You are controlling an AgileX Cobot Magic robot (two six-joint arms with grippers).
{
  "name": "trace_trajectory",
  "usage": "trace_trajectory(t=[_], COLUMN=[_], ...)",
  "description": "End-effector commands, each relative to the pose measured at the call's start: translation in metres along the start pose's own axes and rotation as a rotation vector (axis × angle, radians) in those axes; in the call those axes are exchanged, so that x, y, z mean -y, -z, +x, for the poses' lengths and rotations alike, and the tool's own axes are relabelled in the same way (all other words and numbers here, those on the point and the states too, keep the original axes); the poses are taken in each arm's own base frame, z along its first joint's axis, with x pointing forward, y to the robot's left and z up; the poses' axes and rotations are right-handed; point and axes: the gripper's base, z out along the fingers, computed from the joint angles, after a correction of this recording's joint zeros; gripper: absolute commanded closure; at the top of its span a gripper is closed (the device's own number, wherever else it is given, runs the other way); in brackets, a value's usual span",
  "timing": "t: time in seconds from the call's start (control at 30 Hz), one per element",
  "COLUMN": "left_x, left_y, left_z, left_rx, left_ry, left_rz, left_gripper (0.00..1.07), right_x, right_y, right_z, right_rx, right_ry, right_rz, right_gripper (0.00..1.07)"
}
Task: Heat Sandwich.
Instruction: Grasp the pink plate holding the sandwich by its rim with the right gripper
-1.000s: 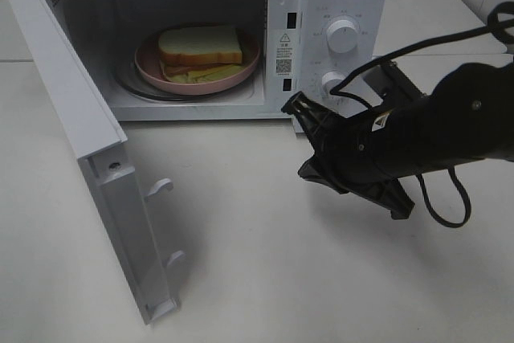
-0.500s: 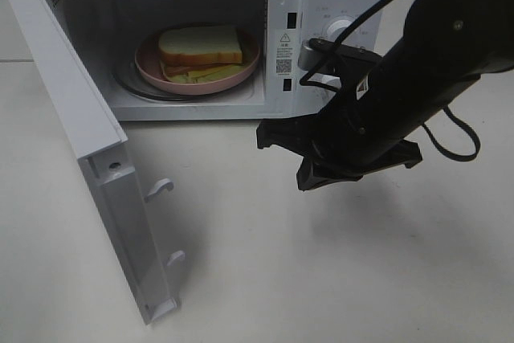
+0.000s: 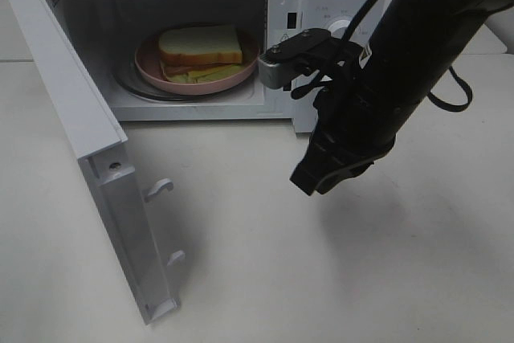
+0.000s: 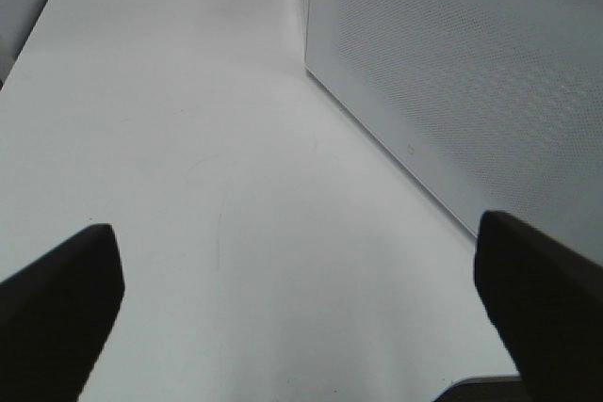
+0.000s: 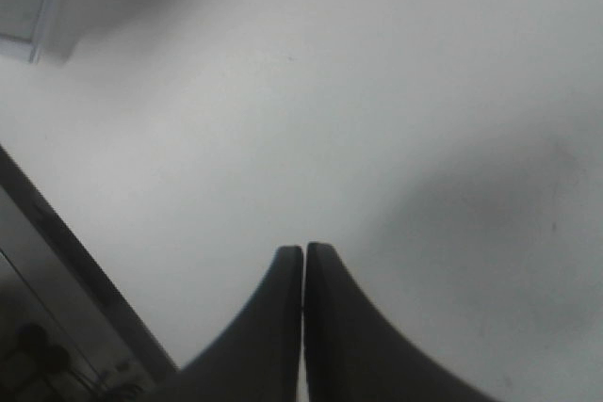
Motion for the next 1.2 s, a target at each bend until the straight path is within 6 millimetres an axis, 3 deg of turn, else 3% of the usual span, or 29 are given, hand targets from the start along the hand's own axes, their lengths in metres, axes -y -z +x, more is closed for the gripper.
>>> trace_trajectory(t=[0.03,0.33,0.47,0.73,0.87,0.9,0.97,1.03,1.07,1.13,1.2], left_x=[0.0,0.0,0.0,0.0,0.0,0.0,0.0,0.0,0.0,0.0,0.0], left_y=[0.002,0.002,0.002,0.002,0.002,0.002,0.002,0.002,0.002,0.002,0.002], left_z=[0.001,0.001,0.001,0.001,0.001,0.001,0.001,0.001,0.001,0.001,0.001], left_rx=[0.017,0.017,0.017,0.017,0.017,0.017,0.017,0.017,0.017,0.017,0.017], left_ry=[0.011,0.011,0.011,0.011,0.011,0.011,0.011,0.011,0.011,0.011,0.011], left_rz=[0.005,0.005,0.005,0.005,0.005,0.005,0.005,0.005,0.005,0.005,0.005], left_gripper=[0.1,0.1,0.1,0.1,0.1,0.1,0.1,0.1,0.1,0.1,0.1], right_x=[0.0,-0.001,-0.001,0.004,0.005,0.005,0.006,0.006,0.007,0.007,0.008], right_y=[0.005,0.005,0.005,0.005,0.005,0.005,0.005,0.005,0.005,0.005,0.005], right_z=[0.001,0.004,0.004,0.005,0.004,0.002,0.0,-0.002,-0.005,-0.006,-0.007], right_rx=[-0.02,-0.041,-0.04,-0.077,-0.116,-0.111,-0.088,-0.075,-0.045,-0.025,-0.02], right_ry=[0.166,0.724,0.874,0.959,1.007,1.016,1.001,0.981,0.917,0.854,0.835], right_rz=[0.004,-0.018,-0.022,0.02,0.069,0.093,0.115,0.127,0.151,0.167,0.17], right_gripper=[1.03,1.03,1.03,0.97,0.82,0.69,0.56,0.49,0.33,0.18,0.13])
